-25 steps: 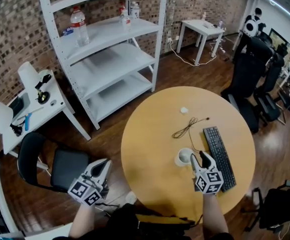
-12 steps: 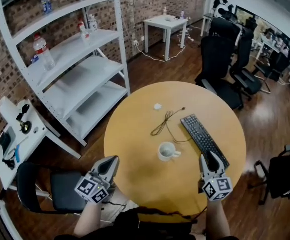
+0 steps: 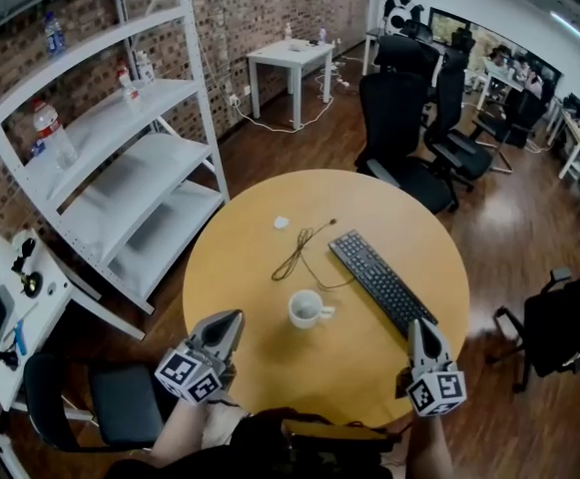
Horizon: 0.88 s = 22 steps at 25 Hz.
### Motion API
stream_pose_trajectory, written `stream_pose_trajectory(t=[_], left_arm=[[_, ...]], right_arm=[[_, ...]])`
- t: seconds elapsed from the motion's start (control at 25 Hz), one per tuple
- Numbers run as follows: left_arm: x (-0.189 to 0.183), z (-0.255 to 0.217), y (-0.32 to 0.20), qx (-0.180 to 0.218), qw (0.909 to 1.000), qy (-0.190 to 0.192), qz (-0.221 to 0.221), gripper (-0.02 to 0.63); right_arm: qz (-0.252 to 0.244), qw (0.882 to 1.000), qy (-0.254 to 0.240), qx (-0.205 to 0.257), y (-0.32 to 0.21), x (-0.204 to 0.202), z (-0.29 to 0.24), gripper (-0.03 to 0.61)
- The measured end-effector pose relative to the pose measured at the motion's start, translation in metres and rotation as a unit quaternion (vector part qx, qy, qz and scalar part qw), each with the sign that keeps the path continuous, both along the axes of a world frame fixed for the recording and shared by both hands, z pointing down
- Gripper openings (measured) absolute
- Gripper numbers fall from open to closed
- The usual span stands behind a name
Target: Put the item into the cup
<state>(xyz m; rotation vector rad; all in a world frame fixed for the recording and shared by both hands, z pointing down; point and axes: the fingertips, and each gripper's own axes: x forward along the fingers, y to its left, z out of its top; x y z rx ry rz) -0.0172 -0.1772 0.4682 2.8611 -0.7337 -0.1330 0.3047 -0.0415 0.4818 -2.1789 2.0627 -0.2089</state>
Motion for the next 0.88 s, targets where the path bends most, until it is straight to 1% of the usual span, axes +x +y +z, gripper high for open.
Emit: stream_pose_trajectory(t=[0.24,0.36,0.6,0.72,0.88], left_arm=[[0.0098,-0.0001,-0.0016,0.002,0.9999,0.003,0.013,-0.006],[0.0055,0.0030,-0.0061,-0.003,1.0000,0.000,0.009,-0.006],[0.0068,0.0050,-0.0070,-0.009,0.9999,0.008,0.005,-0.008],[0.0061,0.0064,-0.0075,-0.008,0.9999,0.003,0.007,-0.006],[0.0009,0.0091,-0.0085,-0.009,1.0000,0.001,-0.001,-0.007]], right_arm=[[0.010,1.000,0.004,-0.010,0.0055,0.0028,0.0080,0.009],[0.005,1.000,0.002,-0.008,0.0015,-0.0006,0.0075,0.009],[0.010,1.000,0.003,-0.009,-0.0004,-0.0045,0.0055,0.009],[0.007,1.000,0.003,-0.008,-0.0013,-0.0055,0.0061,0.009],[0.006,1.000,0.002,-0.012,-0.0007,-0.0040,0.0095,0.009]])
